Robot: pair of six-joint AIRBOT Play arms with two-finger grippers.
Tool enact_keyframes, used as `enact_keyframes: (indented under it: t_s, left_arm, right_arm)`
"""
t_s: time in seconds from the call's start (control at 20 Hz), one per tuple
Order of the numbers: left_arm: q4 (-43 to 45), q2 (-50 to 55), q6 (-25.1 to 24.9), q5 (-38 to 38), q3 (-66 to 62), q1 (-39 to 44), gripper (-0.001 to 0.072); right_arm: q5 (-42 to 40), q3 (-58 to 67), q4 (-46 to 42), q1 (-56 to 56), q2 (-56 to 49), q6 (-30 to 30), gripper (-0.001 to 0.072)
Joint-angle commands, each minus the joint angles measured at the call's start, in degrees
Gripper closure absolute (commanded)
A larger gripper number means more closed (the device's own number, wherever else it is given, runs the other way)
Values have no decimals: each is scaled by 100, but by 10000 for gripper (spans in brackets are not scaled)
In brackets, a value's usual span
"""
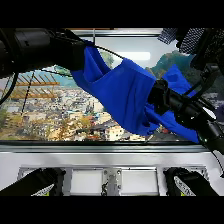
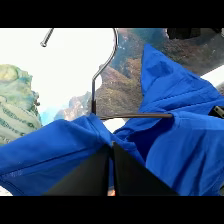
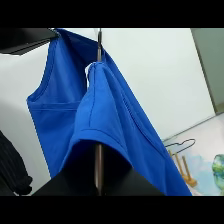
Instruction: Fold the clothes and pants, and hang the long-sleeved shirts on hangers.
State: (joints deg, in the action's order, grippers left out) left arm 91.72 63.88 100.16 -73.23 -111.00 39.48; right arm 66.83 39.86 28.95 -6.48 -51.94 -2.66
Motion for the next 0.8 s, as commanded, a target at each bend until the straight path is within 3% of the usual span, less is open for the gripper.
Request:
enact_keyframes:
  t_s: [0.0,0.05,0.4,0.45,0.5,0.55,0.75]
  left_arm:
    - [26,-57,-136,-24,-4,-4,311]
    - [22,-105,-131,0,-4,-61,144]
    - [2,-656,-7,-256,2,-975,160]
    - [0,-656,-9,-356,2,-1056,256]
    - [0,-647,-15,-439,9,-1099,502]
    - [0,-621,-33,-476,42,-1110,702]
    - [-33,-614,-35,-232,632,-1110,698]
  right_arm:
    - [-2,2,90,-39,-44,-63,707]
    - [-17,2,90,-37,-35,-61,707]
    - [-1338,188,59,424,625,-59,708]
    - [-1508,310,35,688,734,-55,707]
    - [-1727,452,-85,962,831,7,708]
    - [-1974,614,-326,1255,925,155,708]
    - [-2881,1381,-1567,2568,1176,949,708]
